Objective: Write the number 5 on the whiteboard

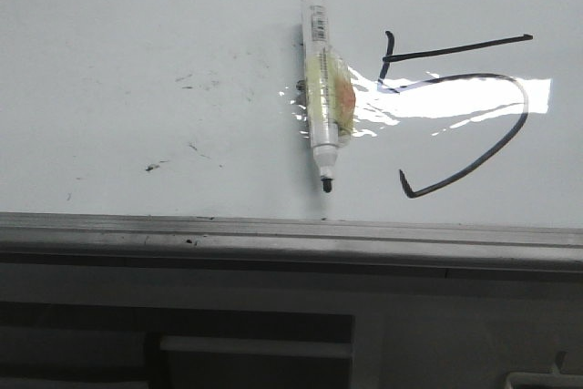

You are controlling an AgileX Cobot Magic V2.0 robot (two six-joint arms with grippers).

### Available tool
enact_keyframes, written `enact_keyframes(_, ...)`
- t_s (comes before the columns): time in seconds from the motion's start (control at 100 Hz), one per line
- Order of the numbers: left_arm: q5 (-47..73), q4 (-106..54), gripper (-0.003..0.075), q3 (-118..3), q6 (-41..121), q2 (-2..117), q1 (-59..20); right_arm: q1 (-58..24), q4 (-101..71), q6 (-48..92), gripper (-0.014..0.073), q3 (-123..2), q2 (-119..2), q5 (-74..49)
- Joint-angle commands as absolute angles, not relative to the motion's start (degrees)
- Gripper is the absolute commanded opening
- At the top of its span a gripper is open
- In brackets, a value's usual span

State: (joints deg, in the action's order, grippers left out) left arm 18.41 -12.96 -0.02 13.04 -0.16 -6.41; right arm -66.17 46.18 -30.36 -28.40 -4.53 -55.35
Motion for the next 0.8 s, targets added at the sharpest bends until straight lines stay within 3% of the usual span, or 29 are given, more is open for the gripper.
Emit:
enact_keyframes(0.0,14.32,-13.83,-0.0013,1.45,12.5,-1.71,-6.16,-66.05,48.91,-30.32,-0.0064,-29.38,-5.26,-52.0)
enact_keyframes(0.22,14.32,-13.83,-0.0013,1.45,12.5,-1.71,-6.16,-62.13,49.41,-30.32,-0.0064,-26.48,-5.28,-53.76)
enact_keyframes(0.48,14.32,-13.83,-0.0013,1.45,12.5,-1.71,-6.16,-39.25,47.89,-28.96,-0.0064,-18.0,-5.64,-30.86)
enact_keyframes(0.65,14.32,-13.83,-0.0013,1.45,12.5,-1.71,-6.16,-24.31,26.4,-28.72,-0.0064,-12.23,-6.47,-21.96)
enact_keyframes(0.79,14.32,-13.83,-0.0013,1.45,12.5,-1.71,-6.16,-13.71,17.77,-18.33,-0.0064,-4.27,-6.47,-6.5)
